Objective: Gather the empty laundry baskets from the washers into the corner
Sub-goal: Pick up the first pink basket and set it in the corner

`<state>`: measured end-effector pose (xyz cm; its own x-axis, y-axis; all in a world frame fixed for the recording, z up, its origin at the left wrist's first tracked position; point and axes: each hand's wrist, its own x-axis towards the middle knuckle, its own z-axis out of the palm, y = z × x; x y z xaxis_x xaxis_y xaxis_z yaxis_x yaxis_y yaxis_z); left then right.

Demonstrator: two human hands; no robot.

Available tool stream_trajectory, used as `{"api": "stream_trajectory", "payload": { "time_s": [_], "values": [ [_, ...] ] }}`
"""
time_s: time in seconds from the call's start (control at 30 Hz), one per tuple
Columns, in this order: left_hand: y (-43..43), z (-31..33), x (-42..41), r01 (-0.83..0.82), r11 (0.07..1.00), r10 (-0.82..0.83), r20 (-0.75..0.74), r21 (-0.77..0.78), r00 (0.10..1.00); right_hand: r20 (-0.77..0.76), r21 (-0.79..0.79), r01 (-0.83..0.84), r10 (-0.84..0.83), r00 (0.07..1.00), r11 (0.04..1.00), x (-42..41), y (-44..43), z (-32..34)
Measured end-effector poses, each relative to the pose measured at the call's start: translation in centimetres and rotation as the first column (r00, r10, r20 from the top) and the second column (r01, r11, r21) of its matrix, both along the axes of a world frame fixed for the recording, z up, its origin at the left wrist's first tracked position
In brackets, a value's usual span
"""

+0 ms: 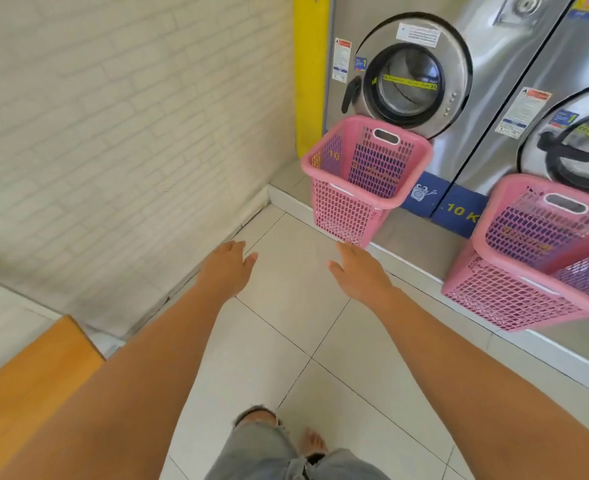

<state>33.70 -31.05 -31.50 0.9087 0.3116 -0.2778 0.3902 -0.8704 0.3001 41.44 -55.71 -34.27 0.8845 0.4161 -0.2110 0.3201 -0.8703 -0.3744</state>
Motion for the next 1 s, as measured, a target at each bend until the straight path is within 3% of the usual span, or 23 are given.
{"api": "stream_trajectory", "payload": {
  "time_s": [0.27, 0.57, 1.0],
  "values": [
    [-3.1, -2.4, 13.1, 0.121, 0.991, -0.119, 0.032, -0.052, 0.992, -0.049, 0.031, 0.266, -0.265, 0.963, 0.963, 8.6, -4.3, -3.2],
    [-2.1, -5.1, 32.5, 0.280, 0.957, -0.279, 0.025, -0.073, 0.960, -0.108, 0.042, 0.589, -0.583, 0.805, 0.807, 21.4, -4.6, -5.5],
    [-1.1, -9.4, 53.5, 0.348, 0.932, -0.353, -0.044, -0.099, 0.935, -0.152, 0.053, 0.709, -0.696, 0.702, 0.703, 37.5, -4.8, -8.5]
  ]
}}
